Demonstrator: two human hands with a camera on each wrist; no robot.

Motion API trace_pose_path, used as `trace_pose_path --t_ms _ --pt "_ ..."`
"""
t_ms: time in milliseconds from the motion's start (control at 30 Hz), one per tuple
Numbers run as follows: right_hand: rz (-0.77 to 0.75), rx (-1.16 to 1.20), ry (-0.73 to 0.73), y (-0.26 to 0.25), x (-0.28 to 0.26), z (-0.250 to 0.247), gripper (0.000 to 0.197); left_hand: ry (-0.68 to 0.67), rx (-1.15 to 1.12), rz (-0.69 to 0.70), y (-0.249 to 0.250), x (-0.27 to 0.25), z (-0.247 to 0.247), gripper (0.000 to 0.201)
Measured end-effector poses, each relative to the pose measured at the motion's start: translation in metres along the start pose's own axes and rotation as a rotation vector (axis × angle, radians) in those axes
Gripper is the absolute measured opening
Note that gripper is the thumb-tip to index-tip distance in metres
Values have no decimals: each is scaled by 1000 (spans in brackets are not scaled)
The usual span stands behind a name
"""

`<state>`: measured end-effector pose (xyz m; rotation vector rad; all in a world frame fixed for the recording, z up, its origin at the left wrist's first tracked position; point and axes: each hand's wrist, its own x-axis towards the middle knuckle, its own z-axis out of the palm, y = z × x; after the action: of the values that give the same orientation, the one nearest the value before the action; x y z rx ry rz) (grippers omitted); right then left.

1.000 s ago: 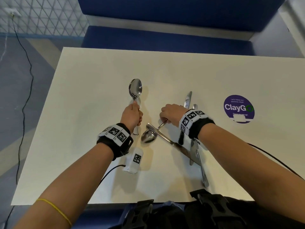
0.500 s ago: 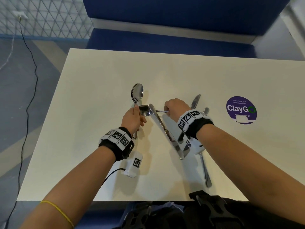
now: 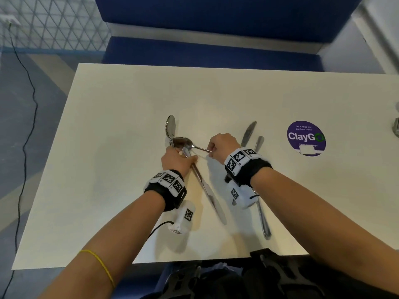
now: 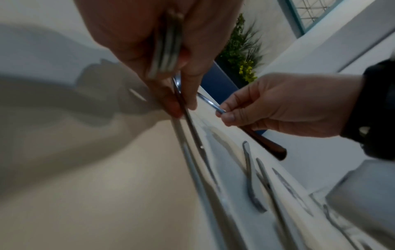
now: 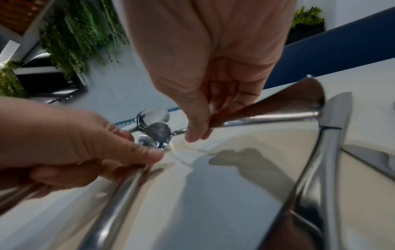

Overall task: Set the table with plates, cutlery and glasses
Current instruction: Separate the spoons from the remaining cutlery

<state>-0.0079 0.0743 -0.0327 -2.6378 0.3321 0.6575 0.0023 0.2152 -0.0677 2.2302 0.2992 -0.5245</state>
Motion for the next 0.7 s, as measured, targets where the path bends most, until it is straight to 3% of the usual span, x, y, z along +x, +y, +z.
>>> trace_pose_path --t_ms 100,233,467,600,700 --pt "82 66 30 9 -1 -2 18 -19 50 -4 -2 1 -6 65" --pt "136 238 96 12 -2 -3 19 4 150 33 3 2 -12 45" --pt "117 520 156 -4 -3 -7 21 -58 120 10 3 3 -21 42" --pt "94 655 123 -11 -4 -3 21 -120 -15 20 0 -1 -26 48" --pt "64 852 46 -19 -7 0 12 -169 -241 52 2 -5 -23 43"
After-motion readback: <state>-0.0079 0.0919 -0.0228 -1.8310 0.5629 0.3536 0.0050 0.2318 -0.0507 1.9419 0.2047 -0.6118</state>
